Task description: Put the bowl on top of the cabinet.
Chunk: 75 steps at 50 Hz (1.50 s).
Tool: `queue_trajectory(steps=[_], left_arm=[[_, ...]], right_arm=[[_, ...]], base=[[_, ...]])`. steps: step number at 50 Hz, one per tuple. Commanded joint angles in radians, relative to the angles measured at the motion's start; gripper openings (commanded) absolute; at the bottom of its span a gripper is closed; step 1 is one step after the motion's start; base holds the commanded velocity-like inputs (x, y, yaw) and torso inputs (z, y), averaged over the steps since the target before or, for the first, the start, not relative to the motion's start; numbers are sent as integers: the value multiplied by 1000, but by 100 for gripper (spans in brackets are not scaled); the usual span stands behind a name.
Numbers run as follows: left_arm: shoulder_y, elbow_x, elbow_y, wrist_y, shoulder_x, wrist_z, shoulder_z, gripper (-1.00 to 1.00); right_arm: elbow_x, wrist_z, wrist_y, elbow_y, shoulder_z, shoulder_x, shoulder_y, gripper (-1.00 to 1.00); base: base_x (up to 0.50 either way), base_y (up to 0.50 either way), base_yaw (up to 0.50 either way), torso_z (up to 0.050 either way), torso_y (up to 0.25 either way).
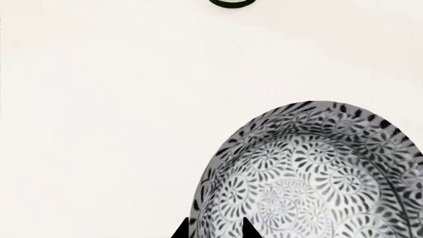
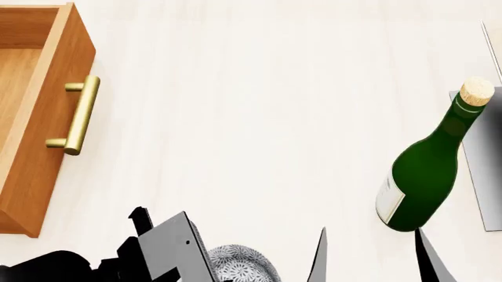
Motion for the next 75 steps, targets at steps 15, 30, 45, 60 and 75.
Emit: queue_trajectory(steps=[15,30,45,60,75], left_arm=[[-83,-26,150,-125,-14,-14,-163,-100],[-251,-103,228,-308,-2,-57,-339,-100],[-478,-133,169,-473,57,-110,-503,-100],[-770,-8,-242,-428,114,-226,-723,-100],[-912,105,-556,-264,96,-354,-888,-100]], right_arm=[[-8,-10,13,-11,33,-10,2,100],[0,-5,14,-24,36,0,-3,100],[-5,0,8,-32,29,7,-9,100],[-6,4,5,-34,23,13,-11,100],[-3,15,11,-42,24,18,-14,100]], base=[[0,0,0,0,0],[0,0,0,0,0],[0,0,0,0,0],[0,0,0,0,0],[0,0,0,-8,109]])
